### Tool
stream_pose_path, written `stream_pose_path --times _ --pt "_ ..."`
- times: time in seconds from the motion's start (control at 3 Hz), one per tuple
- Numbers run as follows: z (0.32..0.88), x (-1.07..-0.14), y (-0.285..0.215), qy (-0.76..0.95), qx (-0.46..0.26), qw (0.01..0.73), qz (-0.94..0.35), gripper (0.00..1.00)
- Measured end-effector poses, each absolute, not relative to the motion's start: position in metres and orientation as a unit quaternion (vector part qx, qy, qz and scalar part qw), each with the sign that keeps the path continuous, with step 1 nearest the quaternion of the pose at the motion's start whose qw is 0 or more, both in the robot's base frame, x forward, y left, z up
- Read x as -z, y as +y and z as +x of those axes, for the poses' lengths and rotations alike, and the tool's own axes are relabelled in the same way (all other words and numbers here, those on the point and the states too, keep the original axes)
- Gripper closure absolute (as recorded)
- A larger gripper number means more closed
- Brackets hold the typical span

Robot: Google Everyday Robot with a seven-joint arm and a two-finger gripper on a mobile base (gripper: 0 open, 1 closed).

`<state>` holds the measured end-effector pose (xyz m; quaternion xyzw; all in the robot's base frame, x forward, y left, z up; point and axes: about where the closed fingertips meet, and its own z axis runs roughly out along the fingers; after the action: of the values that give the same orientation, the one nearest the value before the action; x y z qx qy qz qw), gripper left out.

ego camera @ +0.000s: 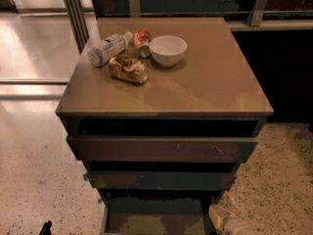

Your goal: Open bottom drawer

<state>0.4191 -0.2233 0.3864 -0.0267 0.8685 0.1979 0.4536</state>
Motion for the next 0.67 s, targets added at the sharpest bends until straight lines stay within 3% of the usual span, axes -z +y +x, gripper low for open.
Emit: stream_pose_path --times 0.33,0.67 --pt "0.421 -0.383 -0.218 0.866 -0.211 0.450 -0.051 0.59" --pt "0.426 -0.377 -0.247 0.863 -0.221 0.449 -0.069 0.36"
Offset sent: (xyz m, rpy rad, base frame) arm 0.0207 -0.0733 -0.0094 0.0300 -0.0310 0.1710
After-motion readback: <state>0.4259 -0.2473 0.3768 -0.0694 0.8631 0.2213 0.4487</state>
